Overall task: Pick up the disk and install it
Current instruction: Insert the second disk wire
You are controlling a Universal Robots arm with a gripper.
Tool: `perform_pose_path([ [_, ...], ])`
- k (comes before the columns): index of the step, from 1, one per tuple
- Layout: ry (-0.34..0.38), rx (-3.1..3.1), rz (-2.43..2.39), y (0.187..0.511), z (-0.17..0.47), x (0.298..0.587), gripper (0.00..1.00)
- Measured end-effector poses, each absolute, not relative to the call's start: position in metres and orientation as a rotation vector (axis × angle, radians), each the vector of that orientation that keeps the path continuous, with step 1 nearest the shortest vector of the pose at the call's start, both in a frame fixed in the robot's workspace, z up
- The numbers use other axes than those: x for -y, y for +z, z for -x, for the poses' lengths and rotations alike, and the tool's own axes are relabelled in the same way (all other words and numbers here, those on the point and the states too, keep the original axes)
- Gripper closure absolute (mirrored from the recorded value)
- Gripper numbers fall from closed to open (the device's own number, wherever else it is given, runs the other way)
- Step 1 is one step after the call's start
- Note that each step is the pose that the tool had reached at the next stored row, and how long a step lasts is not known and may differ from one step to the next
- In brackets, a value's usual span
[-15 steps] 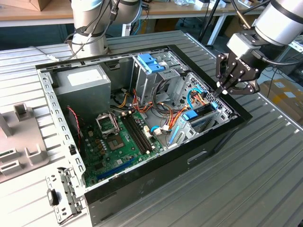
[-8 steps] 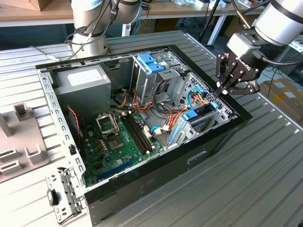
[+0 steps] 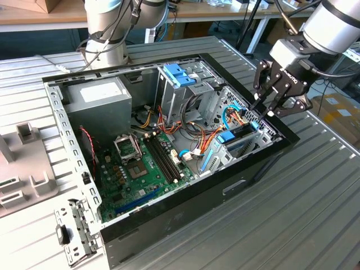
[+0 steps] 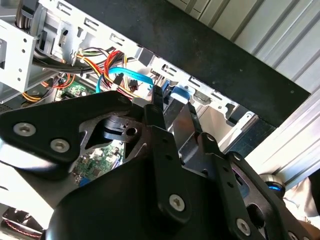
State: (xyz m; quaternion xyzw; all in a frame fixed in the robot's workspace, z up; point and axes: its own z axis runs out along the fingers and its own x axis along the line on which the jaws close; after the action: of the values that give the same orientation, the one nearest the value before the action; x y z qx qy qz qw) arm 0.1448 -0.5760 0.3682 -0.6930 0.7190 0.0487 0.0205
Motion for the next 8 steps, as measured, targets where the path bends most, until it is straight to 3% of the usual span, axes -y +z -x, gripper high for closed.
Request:
perform_pose_path([
  [8, 0.156, -2.227, 2.147, 0.373, -0.134, 0.576, 0.64],
])
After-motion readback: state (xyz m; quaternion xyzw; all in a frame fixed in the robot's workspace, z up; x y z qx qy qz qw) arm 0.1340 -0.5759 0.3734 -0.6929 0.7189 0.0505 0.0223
